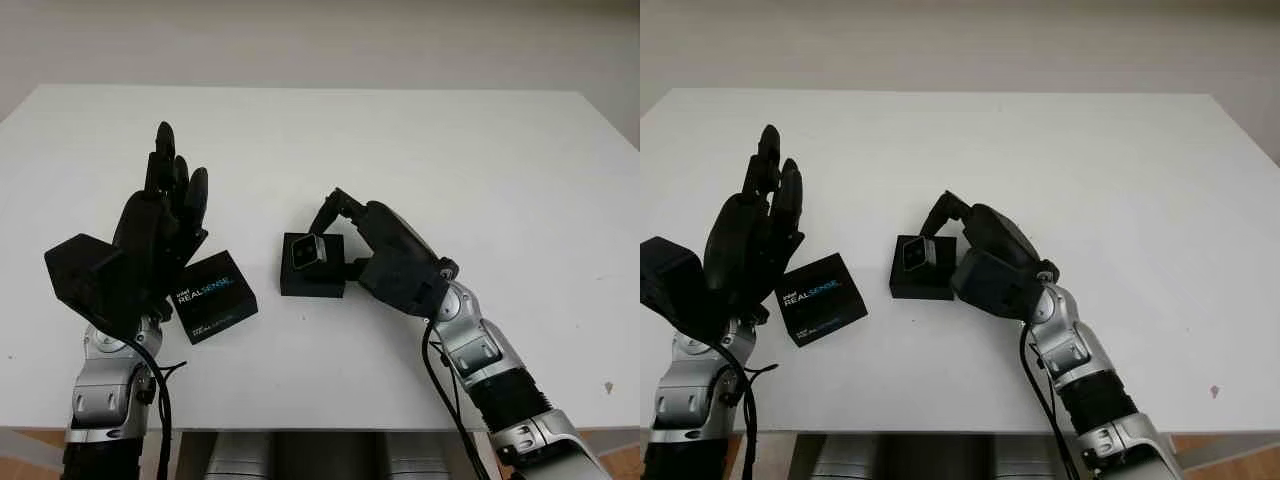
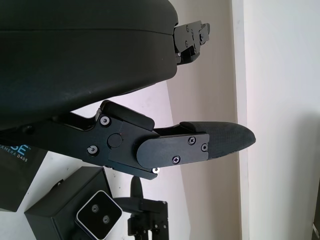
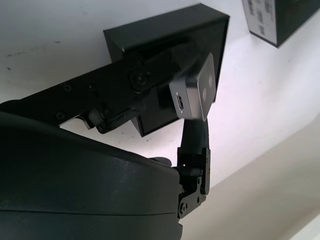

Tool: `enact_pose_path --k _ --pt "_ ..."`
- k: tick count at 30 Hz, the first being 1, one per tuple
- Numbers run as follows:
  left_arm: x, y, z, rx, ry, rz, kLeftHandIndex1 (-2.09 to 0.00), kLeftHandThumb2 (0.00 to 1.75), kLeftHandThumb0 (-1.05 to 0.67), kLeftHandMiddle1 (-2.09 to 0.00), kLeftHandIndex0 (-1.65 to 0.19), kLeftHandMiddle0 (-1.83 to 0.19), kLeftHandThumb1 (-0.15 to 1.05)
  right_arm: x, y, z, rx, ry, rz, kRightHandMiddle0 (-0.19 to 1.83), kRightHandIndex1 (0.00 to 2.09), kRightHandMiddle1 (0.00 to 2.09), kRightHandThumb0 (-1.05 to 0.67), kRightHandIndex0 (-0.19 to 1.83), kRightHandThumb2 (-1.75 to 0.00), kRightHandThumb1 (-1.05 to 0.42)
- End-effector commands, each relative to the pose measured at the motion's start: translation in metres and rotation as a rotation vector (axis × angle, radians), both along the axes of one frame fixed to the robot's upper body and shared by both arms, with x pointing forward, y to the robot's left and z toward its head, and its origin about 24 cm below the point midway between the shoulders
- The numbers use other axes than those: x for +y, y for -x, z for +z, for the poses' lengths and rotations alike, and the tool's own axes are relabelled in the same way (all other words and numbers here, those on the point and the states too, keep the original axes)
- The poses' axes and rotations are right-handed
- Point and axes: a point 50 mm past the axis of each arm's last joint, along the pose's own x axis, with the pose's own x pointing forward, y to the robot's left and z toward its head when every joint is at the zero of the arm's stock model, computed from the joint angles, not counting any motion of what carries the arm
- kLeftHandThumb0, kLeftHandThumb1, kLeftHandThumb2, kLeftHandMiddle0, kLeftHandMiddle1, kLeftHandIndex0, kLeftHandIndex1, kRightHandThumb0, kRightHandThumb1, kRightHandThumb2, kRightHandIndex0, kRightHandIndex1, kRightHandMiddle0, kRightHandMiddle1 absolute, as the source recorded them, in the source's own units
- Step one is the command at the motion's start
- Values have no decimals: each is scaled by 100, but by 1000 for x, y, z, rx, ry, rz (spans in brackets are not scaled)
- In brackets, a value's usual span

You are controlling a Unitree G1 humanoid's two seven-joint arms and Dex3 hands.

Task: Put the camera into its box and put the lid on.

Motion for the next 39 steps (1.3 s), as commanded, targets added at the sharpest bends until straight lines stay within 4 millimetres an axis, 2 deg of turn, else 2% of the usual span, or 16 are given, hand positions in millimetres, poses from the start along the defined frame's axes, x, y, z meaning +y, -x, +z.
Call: enact_pose_path --k 1,4,11,23,28,32,39 --pt "2 2 3 -14 -7 0 0 49 -75 0 19 19 105 0 4 -1 -3 55 12 13 3 93 -52 17 -5 -96" --pt "2 2 3 -11 -7 -4 0 49 -74 0 19 19 105 0 5 3 -28 85 13 17 3 56 -55 9 -5 -96" --pt "2 2 3 -14 -11 -2 0 50 -74 0 19 19 105 -2 10 13 -78 161 14 13 2 34 -60 -2 -6 -98" --pt "2 3 4 -14 -15 -1 0 51 -73 0 19 19 105 -14 21 33 -124 182 7 19 4 19 -60 -5 -5 -96" --pt "2 3 4 -14 -13 0 0 51 -74 0 19 19 105 -19 30 36 -161 233 63 17 5 14 -63 -4 -7 -100" --pt "2 3 4 -14 -12 -2 0 50 -74 0 19 19 105 -19 38 32 -156 302 156 8 3 7 -71 -9 -14 -104" --pt "2 3 4 -11 -7 4 0 50 -74 -1 19 19 105 -17 44 21 -166 426 247 -8 3 2 -87 -15 -49 -105"
